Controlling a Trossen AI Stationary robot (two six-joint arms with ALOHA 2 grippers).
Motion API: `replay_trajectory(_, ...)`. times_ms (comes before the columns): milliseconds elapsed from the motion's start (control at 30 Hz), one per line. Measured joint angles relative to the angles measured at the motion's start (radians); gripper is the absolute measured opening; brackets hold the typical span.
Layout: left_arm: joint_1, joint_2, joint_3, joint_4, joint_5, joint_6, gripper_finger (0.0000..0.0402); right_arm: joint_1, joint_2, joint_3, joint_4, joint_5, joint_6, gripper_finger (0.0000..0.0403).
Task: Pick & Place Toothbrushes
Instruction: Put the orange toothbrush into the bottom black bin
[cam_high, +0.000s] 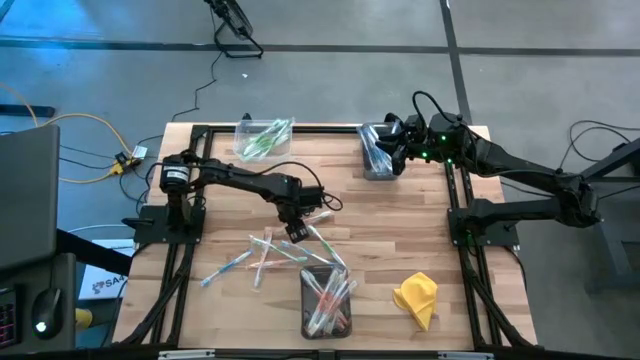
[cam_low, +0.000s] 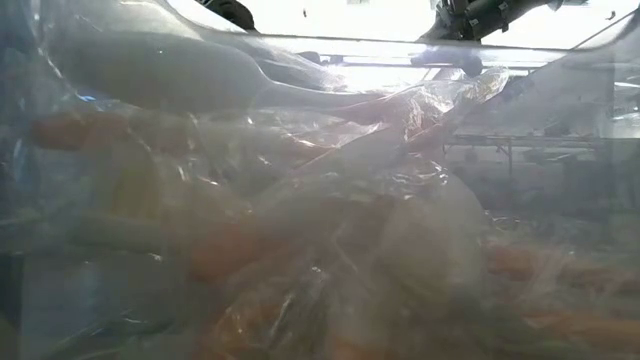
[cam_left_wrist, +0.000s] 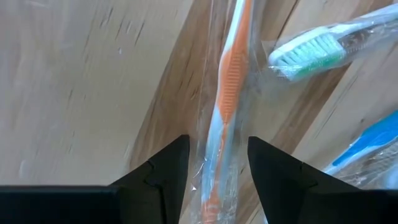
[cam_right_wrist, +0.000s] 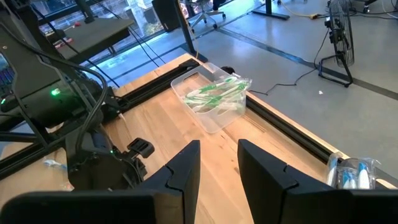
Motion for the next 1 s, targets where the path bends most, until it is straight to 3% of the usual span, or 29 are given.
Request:
replay_trajectory(300,-0.001,0.002,-0.001,0.008,-0.046,-0.014,0.0155,0.0,0.0,0.0,0.0,0.0,0.0,0.01)
replay_trajectory(700,0.0,0.005,-0.003,0.028,-0.046,-0.006,0.0025,0.0,0.0,0.0,0.0,0.0,0.0,0.01)
replay_trajectory(900,0.003,0.005,0.001,0.021,0.005,0.047,0.0014,0.0,0.0,0.0,0.0,0.0,0.0,0.01)
replay_trajectory(1000,0.002,0.008,0.037,-0.064,0.01,0.091,0.0013,0.0,0.0,0.0,0.0,0.0,0.0,0.01)
